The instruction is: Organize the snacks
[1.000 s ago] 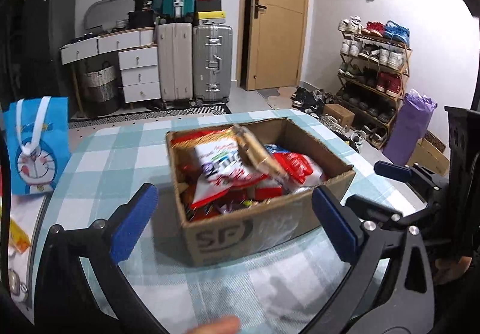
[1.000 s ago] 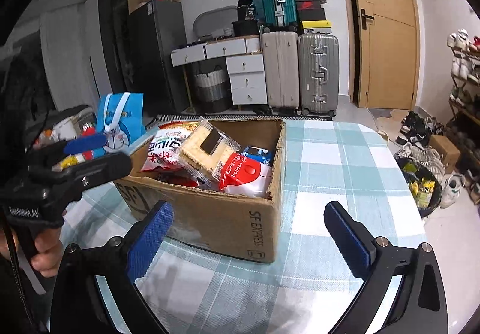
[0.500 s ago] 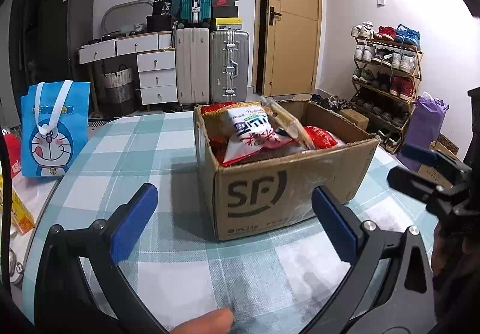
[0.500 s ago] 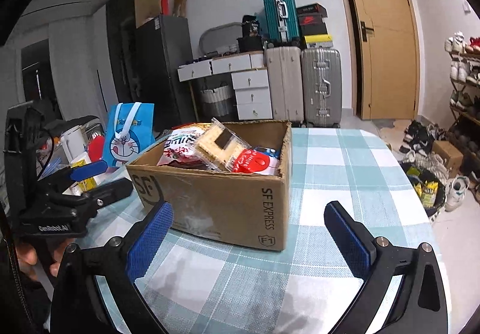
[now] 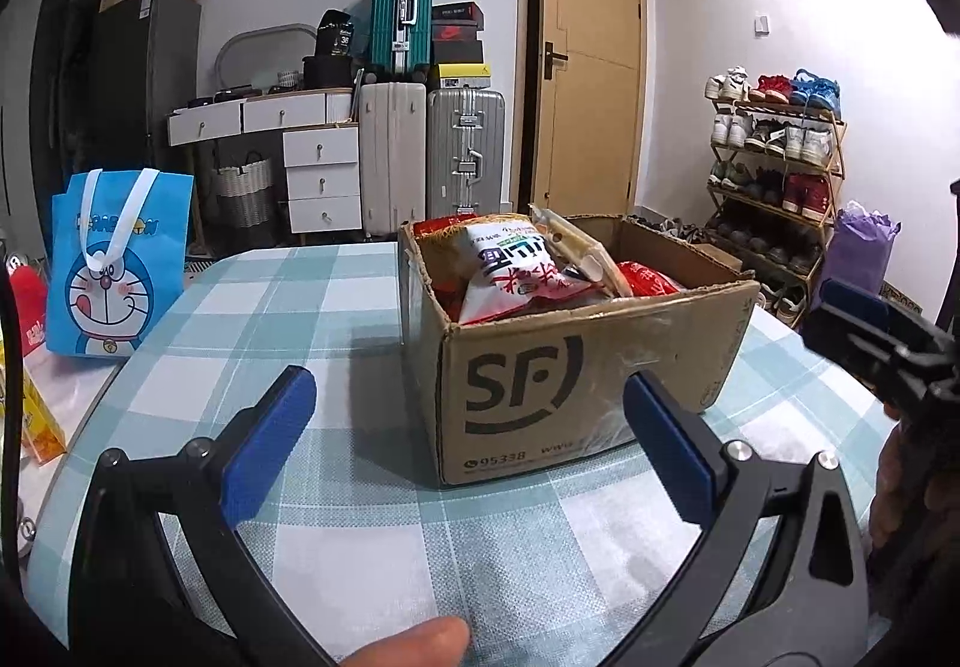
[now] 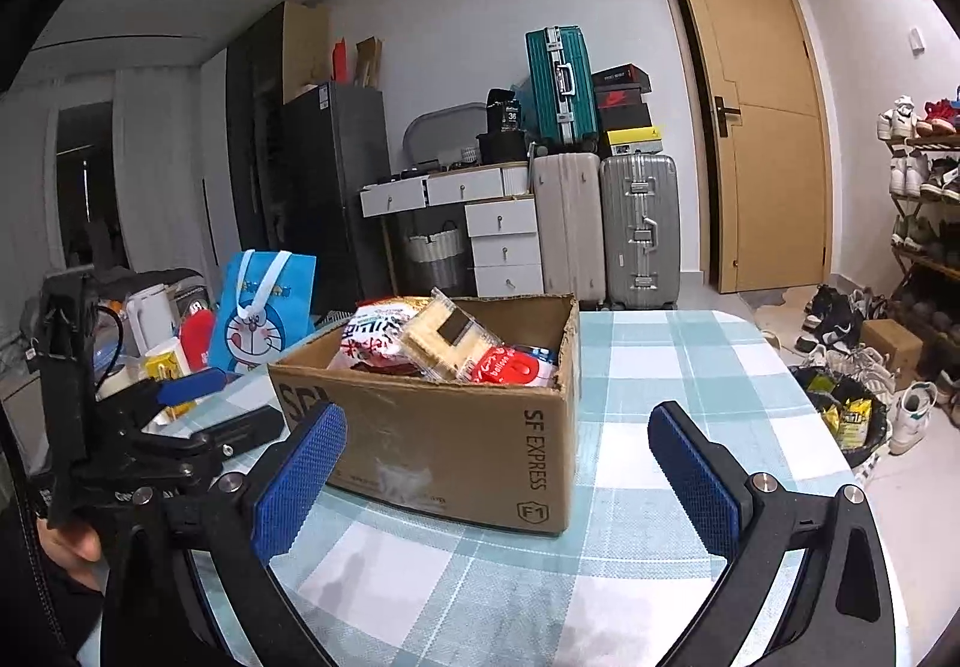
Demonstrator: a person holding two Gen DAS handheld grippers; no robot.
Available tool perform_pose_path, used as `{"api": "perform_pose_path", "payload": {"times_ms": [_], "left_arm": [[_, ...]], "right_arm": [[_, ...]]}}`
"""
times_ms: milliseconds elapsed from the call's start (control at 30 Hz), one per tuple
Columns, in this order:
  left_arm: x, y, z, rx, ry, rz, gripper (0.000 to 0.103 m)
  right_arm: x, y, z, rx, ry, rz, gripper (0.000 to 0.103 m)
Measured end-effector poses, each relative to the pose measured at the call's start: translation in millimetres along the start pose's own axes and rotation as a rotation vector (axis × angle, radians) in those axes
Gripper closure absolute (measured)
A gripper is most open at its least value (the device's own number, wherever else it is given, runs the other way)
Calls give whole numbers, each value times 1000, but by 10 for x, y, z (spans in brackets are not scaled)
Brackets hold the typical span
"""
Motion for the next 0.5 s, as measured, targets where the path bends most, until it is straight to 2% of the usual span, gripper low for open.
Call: {"api": "perform_pose_path", "payload": {"times_ms": [500], "left_arm": [[-18, 34, -17, 4, 14, 15, 1]], "right_arm": [[-56, 10, -56, 0, 39, 6, 1]]}}
Point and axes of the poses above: each gripper's, at about its wrist camera, not at the fingertips, and y roughly against the way its jaws point, z to its right, x to its top, the point moved 3 cm from there along -y, roughly the way its jaws point, and after that the axes turned 10 degrees about -y, right-handed, at the moved point
